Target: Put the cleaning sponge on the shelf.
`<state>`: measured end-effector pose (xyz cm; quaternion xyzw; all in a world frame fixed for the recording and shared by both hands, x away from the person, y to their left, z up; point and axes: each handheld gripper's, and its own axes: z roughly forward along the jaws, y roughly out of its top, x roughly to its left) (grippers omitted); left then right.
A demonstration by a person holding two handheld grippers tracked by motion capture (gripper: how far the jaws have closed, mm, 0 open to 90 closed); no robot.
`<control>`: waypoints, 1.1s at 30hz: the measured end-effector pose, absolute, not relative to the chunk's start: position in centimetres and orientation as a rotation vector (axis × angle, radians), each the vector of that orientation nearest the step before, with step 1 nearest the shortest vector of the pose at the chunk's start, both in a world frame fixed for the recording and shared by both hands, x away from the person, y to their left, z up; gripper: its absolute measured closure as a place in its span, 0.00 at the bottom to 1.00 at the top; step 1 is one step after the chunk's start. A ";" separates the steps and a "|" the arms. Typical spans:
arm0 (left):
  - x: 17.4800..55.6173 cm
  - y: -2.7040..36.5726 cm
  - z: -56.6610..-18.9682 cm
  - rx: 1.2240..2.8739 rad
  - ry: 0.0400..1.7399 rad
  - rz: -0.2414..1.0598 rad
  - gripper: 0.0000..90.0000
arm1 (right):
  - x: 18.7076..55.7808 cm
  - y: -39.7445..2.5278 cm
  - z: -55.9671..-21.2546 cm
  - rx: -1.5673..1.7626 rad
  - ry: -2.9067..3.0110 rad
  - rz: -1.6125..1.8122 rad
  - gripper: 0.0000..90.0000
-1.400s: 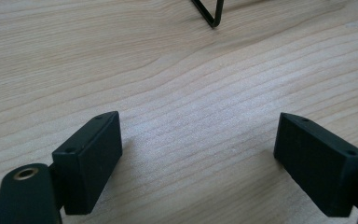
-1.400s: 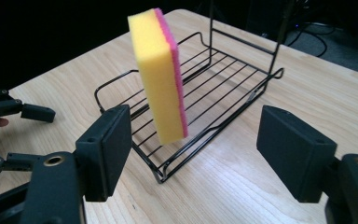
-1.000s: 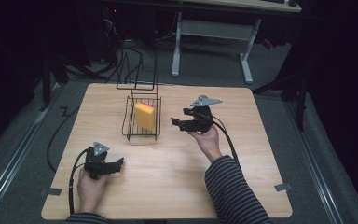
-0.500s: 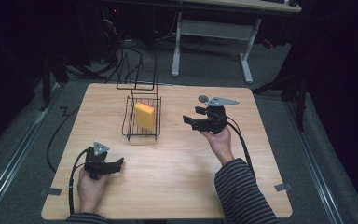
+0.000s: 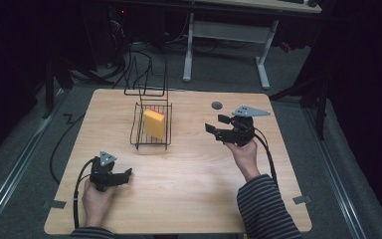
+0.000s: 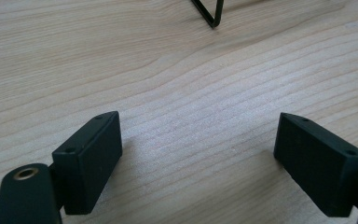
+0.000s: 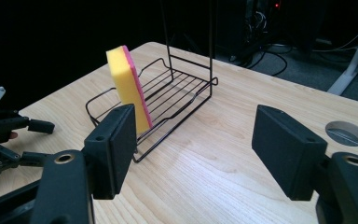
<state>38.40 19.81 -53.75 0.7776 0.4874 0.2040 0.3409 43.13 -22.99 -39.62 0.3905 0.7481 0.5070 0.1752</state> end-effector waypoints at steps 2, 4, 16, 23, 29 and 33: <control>38.4 19.8 -53.8 2.023 1.268 0.531 0.18 | 42.9 -23.3 -39.5 1.109 2.117 1.431 0.35; 38.4 19.8 -53.7 2.023 1.268 0.530 0.18 | 42.6 -23.6 -39.5 1.117 2.109 1.435 0.35; 38.4 19.8 -53.8 2.022 1.268 0.530 0.18 | 40.9 -25.5 -39.2 1.146 2.065 1.445 0.35; 38.4 19.8 -53.8 2.022 1.268 0.530 0.18 | 39.6 -27.1 -39.5 1.188 2.033 1.433 0.36; 38.4 19.8 -53.8 2.022 1.268 0.530 0.18 | 38.8 -27.6 -39.0 1.174 2.016 1.422 0.36; 38.4 19.8 -53.7 2.022 1.268 0.530 0.18 | 38.1 -27.7 -39.1 1.159 2.017 1.403 0.37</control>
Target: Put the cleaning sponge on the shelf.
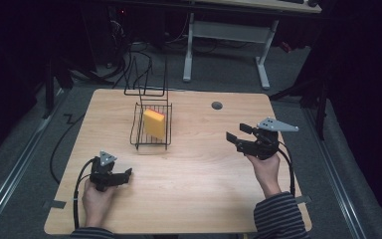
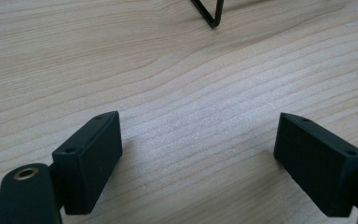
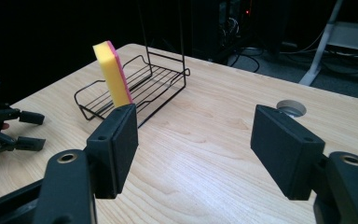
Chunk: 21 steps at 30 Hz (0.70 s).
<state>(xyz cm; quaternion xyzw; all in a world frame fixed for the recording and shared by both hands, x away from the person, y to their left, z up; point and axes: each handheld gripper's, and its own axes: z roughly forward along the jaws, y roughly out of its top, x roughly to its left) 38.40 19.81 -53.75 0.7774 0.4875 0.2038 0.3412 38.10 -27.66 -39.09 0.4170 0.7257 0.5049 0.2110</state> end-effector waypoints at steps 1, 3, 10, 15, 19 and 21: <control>38.4 19.8 -53.8 2.022 1.268 0.530 0.18 | 37.9 -27.8 -39.2 1.172 2.013 1.409 0.37; 38.4 19.8 -53.7 2.023 1.268 0.530 0.18 | 37.7 -28.1 -39.5 1.178 2.008 1.404 0.37; 38.4 19.8 -53.7 2.022 1.268 0.530 0.18 | 36.4 -29.5 -40.4 1.218 1.970 1.409 0.37; 38.4 19.8 -53.7 2.023 1.268 0.530 0.18 | 35.7 -30.1 -40.9 1.237 1.957 1.394 0.37; 38.4 19.8 -53.7 2.023 1.268 0.530 0.18 | 35.2 -30.6 -41.7 1.261 1.947 1.384 0.37; 38.4 19.8 -53.7 2.023 1.268 0.530 0.18 | 35.1 -30.7 -41.9 1.265 1.945 1.385 0.38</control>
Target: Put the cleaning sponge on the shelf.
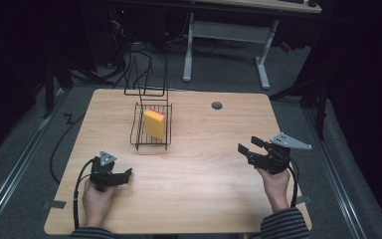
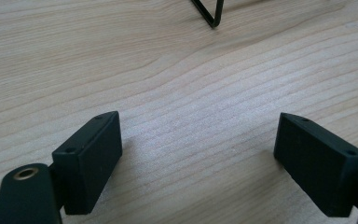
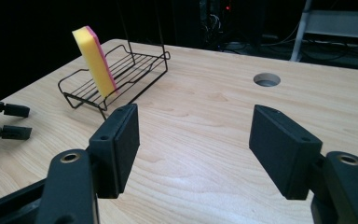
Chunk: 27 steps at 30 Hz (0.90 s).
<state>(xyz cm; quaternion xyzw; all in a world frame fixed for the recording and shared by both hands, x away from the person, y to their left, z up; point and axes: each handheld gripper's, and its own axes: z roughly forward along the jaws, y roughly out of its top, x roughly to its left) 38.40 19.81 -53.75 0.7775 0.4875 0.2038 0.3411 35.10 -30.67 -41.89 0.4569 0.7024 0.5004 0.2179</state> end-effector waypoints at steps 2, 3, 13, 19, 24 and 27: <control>38.4 19.8 -53.7 2.022 1.268 0.530 0.18 | 34.9 -30.8 -42.3 1.269 1.944 1.373 0.38; 38.4 19.8 -53.7 2.023 1.268 0.531 0.18 | 34.9 -30.8 -42.5 1.271 1.948 1.364 0.38; 38.4 19.8 -53.7 2.023 1.268 0.531 0.18 | 34.5 -31.3 -44.4 1.320 1.946 1.350 0.38; 38.4 19.8 -53.7 2.023 1.268 0.530 0.18 | 34.3 -31.5 -45.7 1.344 1.946 1.338 0.38; 38.4 19.8 -53.7 2.023 1.268 0.530 0.18 | 34.2 -31.6 -47.2 1.379 1.950 1.322 0.39; 38.4 19.8 -53.7 2.023 1.268 0.530 0.18 | 34.3 -31.6 -47.9 1.394 1.954 1.315 0.39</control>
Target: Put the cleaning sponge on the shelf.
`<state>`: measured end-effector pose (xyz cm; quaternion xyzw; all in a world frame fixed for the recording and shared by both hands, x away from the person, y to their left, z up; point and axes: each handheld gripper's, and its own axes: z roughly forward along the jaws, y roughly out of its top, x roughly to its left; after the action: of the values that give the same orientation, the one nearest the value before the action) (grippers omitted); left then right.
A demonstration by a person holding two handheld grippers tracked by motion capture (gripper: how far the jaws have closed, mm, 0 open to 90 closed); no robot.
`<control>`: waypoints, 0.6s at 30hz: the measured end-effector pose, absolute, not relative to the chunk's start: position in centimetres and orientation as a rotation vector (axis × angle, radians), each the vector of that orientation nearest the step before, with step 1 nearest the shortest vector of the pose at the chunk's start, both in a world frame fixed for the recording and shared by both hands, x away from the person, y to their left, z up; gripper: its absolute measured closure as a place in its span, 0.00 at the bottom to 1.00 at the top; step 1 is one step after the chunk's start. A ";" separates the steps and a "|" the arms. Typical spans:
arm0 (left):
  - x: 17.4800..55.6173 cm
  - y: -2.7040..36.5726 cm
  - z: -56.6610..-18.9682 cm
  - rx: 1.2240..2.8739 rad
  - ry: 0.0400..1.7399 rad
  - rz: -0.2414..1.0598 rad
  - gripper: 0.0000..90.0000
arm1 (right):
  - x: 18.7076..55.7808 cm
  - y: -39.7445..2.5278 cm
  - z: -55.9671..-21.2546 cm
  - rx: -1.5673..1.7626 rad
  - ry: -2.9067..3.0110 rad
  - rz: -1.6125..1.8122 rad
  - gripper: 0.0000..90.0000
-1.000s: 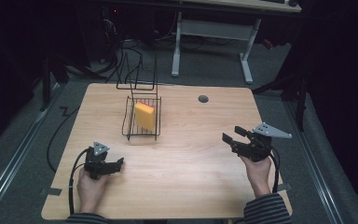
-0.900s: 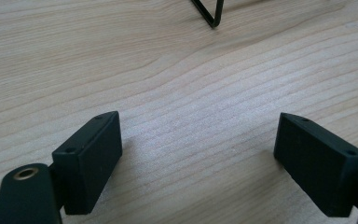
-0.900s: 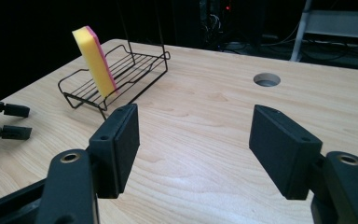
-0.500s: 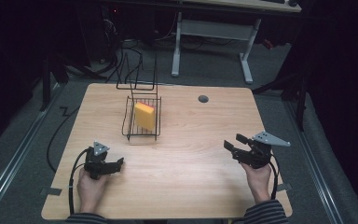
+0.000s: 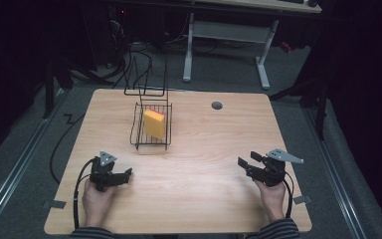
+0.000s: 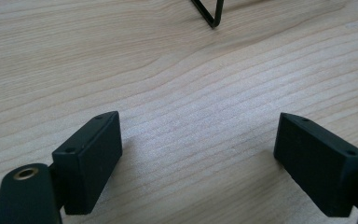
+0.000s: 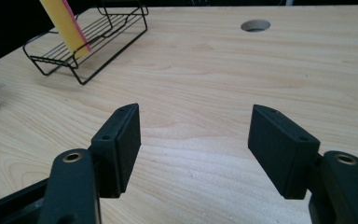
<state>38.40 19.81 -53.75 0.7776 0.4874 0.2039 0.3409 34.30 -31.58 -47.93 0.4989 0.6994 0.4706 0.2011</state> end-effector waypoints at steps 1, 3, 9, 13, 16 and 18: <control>38.4 19.8 -53.7 2.023 1.268 0.530 0.18 | 34.3 -31.6 -48.2 1.401 1.959 1.309 0.39; 38.4 19.8 -53.7 2.023 1.268 0.530 0.18 | 34.4 -31.5 -48.7 1.409 1.965 1.293 0.39; 38.4 19.8 -53.7 2.023 1.268 0.531 0.18 | 34.7 -31.5 -50.4 1.441 1.988 1.235 0.39; 38.4 19.8 -53.7 2.023 1.268 0.531 0.18 | 34.8 -31.2 -51.4 1.464 2.009 1.176 0.39; 38.4 19.8 -53.7 2.023 1.268 0.530 0.18 | 34.9 -31.1 -51.8 1.448 2.023 1.136 0.39; 38.4 19.8 -53.7 2.023 1.268 0.531 0.18 | 35.0 -30.7 -52.6 1.446 2.052 1.044 0.39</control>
<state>38.40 19.80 -53.75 0.7775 0.4875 0.2040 0.3410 35.03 -30.73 -52.62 0.5200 0.7380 0.3753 0.2099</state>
